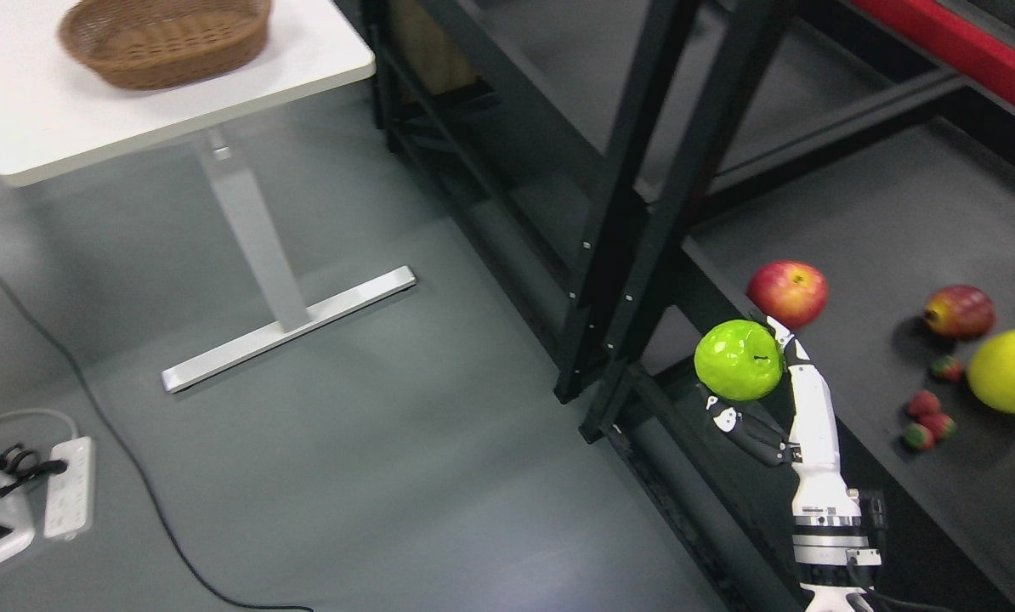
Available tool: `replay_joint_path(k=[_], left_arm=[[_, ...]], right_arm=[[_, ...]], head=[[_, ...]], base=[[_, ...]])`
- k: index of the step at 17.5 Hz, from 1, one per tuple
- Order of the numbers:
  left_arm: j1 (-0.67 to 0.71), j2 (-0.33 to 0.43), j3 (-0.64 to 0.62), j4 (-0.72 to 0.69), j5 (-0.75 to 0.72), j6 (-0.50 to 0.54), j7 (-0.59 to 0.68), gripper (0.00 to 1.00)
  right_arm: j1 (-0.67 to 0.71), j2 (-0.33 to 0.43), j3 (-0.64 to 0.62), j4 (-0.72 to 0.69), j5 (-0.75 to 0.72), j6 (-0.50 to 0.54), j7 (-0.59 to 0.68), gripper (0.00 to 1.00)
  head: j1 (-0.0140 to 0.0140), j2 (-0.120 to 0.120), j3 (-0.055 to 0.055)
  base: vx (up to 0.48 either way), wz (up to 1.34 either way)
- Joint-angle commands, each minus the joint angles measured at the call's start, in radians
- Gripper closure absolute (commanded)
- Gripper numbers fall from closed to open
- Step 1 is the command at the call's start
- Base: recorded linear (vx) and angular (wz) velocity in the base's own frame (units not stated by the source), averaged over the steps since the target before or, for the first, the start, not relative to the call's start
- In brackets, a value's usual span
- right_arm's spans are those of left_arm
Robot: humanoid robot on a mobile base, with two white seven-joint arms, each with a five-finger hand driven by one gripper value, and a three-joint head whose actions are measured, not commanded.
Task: Place green apple on left shelf middle layer
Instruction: 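Carry the green apple while turning and driving to the black shelf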
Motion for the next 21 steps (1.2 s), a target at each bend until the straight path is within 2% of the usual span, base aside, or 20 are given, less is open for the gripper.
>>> replay_joint_path(k=[1, 10, 21], left_arm=[[0.0, 0.017, 0.0, 0.0, 0.0, 0.0, 0.0, 0.0], [0.0, 0.017, 0.0, 0.0, 0.0, 0.0, 0.0, 0.0], [0.0, 0.017, 0.0, 0.0, 0.0, 0.0, 0.0, 0.0]], right_arm=[[0.001, -0.017, 0.002, 0.0, 0.0, 0.002, 0.002, 1.0], [0.002, -0.017, -0.001, 0.002, 0.0, 0.006, 0.002, 1.0], [-0.009, -0.017, 0.002, 0.002, 0.0, 0.022, 0.002, 1.0]], head=[[0.0, 0.0, 0.0], [0.0, 0.0, 0.0], [0.0, 0.0, 0.0]], base=[[-0.049, -0.98], [-0.019, -0.81], [0.076, -0.42]])
